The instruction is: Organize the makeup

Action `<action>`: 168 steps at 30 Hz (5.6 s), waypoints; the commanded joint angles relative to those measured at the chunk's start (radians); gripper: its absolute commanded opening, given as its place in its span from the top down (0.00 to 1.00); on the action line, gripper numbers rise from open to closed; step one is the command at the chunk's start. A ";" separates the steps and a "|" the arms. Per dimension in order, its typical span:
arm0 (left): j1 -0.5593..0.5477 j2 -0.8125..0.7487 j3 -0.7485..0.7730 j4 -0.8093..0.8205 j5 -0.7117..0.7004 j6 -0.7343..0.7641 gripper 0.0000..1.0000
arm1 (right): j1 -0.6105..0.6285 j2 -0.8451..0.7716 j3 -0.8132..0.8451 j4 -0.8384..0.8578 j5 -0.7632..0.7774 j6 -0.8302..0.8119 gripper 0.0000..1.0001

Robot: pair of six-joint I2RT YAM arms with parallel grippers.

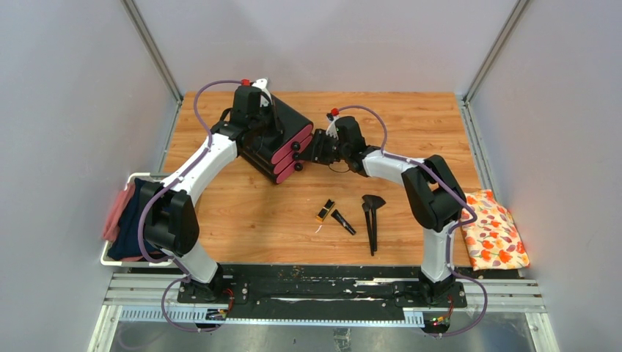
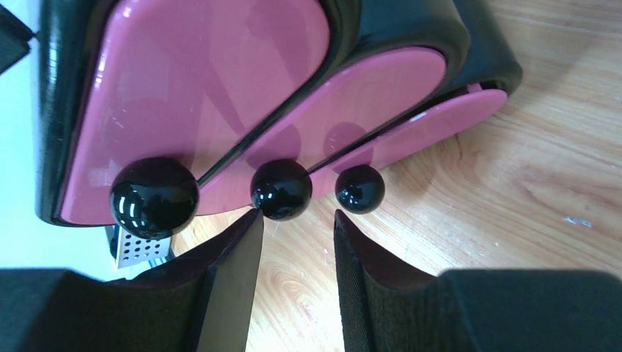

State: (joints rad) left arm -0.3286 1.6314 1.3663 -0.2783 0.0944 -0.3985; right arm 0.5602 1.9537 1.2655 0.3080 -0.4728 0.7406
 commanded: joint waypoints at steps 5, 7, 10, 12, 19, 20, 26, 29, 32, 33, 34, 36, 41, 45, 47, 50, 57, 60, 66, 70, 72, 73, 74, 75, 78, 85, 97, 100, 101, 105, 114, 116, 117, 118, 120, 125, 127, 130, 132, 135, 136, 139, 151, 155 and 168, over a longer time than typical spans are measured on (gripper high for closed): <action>0.007 0.022 -0.027 -0.106 -0.019 0.024 1.00 | -0.020 0.040 0.014 0.112 -0.079 0.048 0.56; 0.007 0.022 -0.031 -0.103 -0.018 0.023 1.00 | -0.023 0.039 0.021 0.094 -0.076 0.037 0.56; 0.007 0.025 -0.032 -0.101 -0.014 0.020 1.00 | -0.027 0.056 0.045 0.077 -0.092 0.036 0.56; 0.007 0.023 -0.032 -0.099 -0.013 0.019 1.00 | -0.026 0.074 0.063 0.070 -0.101 0.039 0.56; 0.007 0.018 -0.032 -0.106 -0.019 0.023 1.00 | -0.026 0.140 0.094 0.129 -0.131 0.101 0.61; 0.007 0.019 -0.031 -0.107 -0.019 0.025 1.00 | -0.027 0.145 0.095 0.135 -0.133 0.107 0.63; 0.007 0.023 -0.031 -0.107 -0.020 0.022 1.00 | -0.029 0.140 0.078 0.136 -0.141 0.108 0.89; 0.007 0.024 -0.029 -0.105 -0.020 0.020 1.00 | -0.032 0.111 0.043 0.130 -0.130 0.098 0.99; 0.007 0.028 -0.024 -0.106 -0.017 0.019 1.00 | -0.038 0.071 0.004 0.116 -0.116 0.084 1.00; 0.007 0.028 -0.022 -0.107 -0.015 0.017 1.00 | -0.039 0.058 -0.008 0.111 -0.110 0.081 1.00; 0.007 0.028 -0.021 -0.107 -0.015 0.017 1.00 | -0.040 0.046 -0.020 0.109 -0.109 0.080 1.00; 0.007 0.027 -0.020 -0.107 -0.015 0.017 1.00 | -0.045 0.024 -0.046 0.108 -0.110 0.079 1.00; 0.007 0.026 -0.017 -0.110 -0.017 0.017 1.00 | -0.050 -0.033 -0.091 0.100 -0.112 0.072 1.00; 0.007 0.021 -0.013 -0.116 -0.020 0.019 1.00 | -0.051 -0.089 -0.143 0.100 -0.109 0.067 1.00; 0.007 0.021 -0.012 -0.116 -0.019 0.018 1.00 | -0.051 -0.110 -0.157 0.089 -0.106 0.057 1.00; 0.007 0.023 -0.012 -0.113 -0.014 0.013 1.00 | -0.051 -0.130 -0.165 0.068 -0.101 0.043 1.00; 0.007 0.019 -0.016 -0.112 -0.015 0.014 1.00 | -0.052 -0.146 -0.167 0.007 -0.105 0.004 1.00; 0.007 0.020 -0.015 -0.110 -0.010 0.010 1.00 | -0.051 -0.129 -0.141 -0.013 -0.131 -0.004 0.90; 0.007 0.014 -0.019 -0.114 -0.019 0.017 1.00 | -0.049 -0.157 -0.122 -0.086 -0.112 -0.053 0.68; 0.007 0.018 -0.019 -0.110 -0.014 0.013 1.00 | -0.047 -0.206 -0.109 -0.168 -0.077 -0.121 0.54; 0.007 0.022 -0.017 -0.110 -0.009 0.011 1.00 | -0.046 -0.231 -0.106 -0.200 -0.063 -0.149 0.49; 0.007 0.022 -0.017 -0.109 -0.007 0.011 1.00 | -0.046 -0.243 -0.106 -0.214 -0.056 -0.163 0.45; 0.007 0.023 -0.018 -0.109 -0.006 0.011 1.00 | -0.046 -0.253 -0.105 -0.225 -0.052 -0.175 0.44; 0.007 0.021 -0.019 -0.107 -0.005 0.010 1.00 | -0.046 -0.262 -0.103 -0.239 -0.047 -0.184 0.44; 0.007 0.023 -0.019 -0.105 -0.005 0.011 1.00 | -0.046 -0.284 -0.100 -0.267 -0.045 -0.209 0.43; 0.007 0.020 -0.018 -0.110 -0.015 0.016 1.00 | -0.038 -0.377 -0.129 -0.390 0.020 -0.267 0.44; 0.007 0.034 -0.004 -0.100 0.006 0.000 1.00 | 0.138 -0.538 -0.269 -0.789 0.329 -0.392 0.47; 0.007 0.029 -0.003 -0.101 0.005 0.000 1.00 | 0.204 -0.528 -0.324 -0.814 0.378 -0.372 0.47; 0.007 0.026 -0.004 -0.101 0.005 -0.002 1.00 | 0.220 -0.520 -0.337 -0.816 0.394 -0.364 0.47; 0.007 0.020 -0.008 -0.096 0.017 -0.008 1.00 | 0.246 -0.482 -0.366 -0.802 0.457 -0.361 0.46; 0.007 0.006 -0.027 -0.090 0.013 0.001 1.00 | 0.247 -0.362 -0.356 -0.753 0.524 -0.391 0.47; 0.007 0.007 -0.030 -0.090 0.013 0.003 1.00 | 0.247 -0.339 -0.349 -0.738 0.522 -0.391 0.47; 0.007 0.006 -0.031 -0.090 0.013 0.003 1.00 | 0.247 -0.328 -0.345 -0.734 0.519 -0.390 0.49; 0.007 0.007 -0.032 -0.090 0.011 0.005 1.00 | 0.248 -0.319 -0.343 -0.730 0.513 -0.387 0.51; 0.007 0.004 -0.034 -0.092 0.007 0.007 1.00 | 0.248 -0.307 -0.343 -0.716 0.496 -0.378 0.64; 0.007 0.004 -0.033 -0.093 0.002 0.012 1.00 | 0.249 -0.320 -0.344 -0.709 0.494 -0.357 1.00; 0.007 0.005 -0.033 -0.093 0.005 0.011 1.00 | 0.250 -0.355 -0.336 -0.726 0.506 -0.353 1.00; 0.007 0.002 -0.034 -0.094 0.002 0.013 1.00 | 0.253 -0.447 -0.307 -0.751 0.521 -0.348 1.00; 0.007 0.001 -0.034 -0.094 0.002 0.011 1.00 | 0.253 -0.509 -0.264 -0.771 0.528 -0.352 1.00; 0.007 -0.001 -0.035 -0.092 0.007 0.007 1.00 | 0.251 -0.569 -0.177 -0.779 0.508 -0.363 1.00; 0.007 -0.002 -0.034 -0.092 0.006 0.006 1.00 | 0.251 -0.578 -0.147 -0.777 0.493 -0.364 1.00; 0.007 -0.003 -0.032 -0.092 0.006 0.006 1.00 | 0.251 -0.567 -0.055 -0.761 0.450 -0.372 1.00; 0.007 -0.015 -0.034 -0.103 -0.007 0.016 1.00 | 0.147 -0.313 0.155 -0.601 0.161 -0.193 1.00; 0.008 -0.022 -0.034 -0.105 -0.010 0.018 1.00 | 0.114 -0.283 0.123 -0.457 0.042 -0.093 1.00; 0.011 -0.021 -0.047 -0.095 -0.007 0.018 1.00 | 0.081 -0.252 0.079 -0.342 -0.030 0.148 1.00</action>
State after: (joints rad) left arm -0.3275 1.6157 1.3602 -0.2989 0.1005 -0.3969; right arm 0.6579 1.7107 1.3899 -0.0929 -0.4870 0.7746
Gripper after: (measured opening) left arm 0.001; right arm 0.037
